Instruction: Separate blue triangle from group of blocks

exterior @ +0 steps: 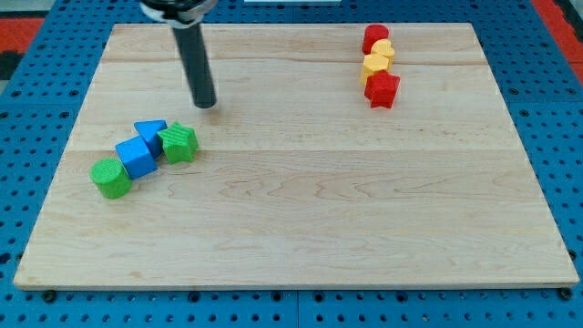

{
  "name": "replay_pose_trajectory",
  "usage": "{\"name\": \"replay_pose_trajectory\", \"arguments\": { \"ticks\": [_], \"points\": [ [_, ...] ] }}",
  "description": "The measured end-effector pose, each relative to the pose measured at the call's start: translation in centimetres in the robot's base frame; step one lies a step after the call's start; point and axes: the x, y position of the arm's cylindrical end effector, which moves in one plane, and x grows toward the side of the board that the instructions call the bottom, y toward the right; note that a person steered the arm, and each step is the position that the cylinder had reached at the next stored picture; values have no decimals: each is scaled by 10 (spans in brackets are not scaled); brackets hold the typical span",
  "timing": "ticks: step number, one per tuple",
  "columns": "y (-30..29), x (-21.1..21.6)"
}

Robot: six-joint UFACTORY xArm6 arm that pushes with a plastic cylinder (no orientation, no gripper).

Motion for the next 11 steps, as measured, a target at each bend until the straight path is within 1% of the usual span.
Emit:
{"name": "replay_pose_trajectory", "arguments": {
  "ticks": [1,2,3,4,5,6,7,9,10,11],
  "points": [
    [70,14],
    [112,83],
    [103,179],
    [39,211],
    [-44,194],
    [-67,137],
    [-95,99],
    [-81,95],
    [-79,67],
    [-62,36]
  ]
}}
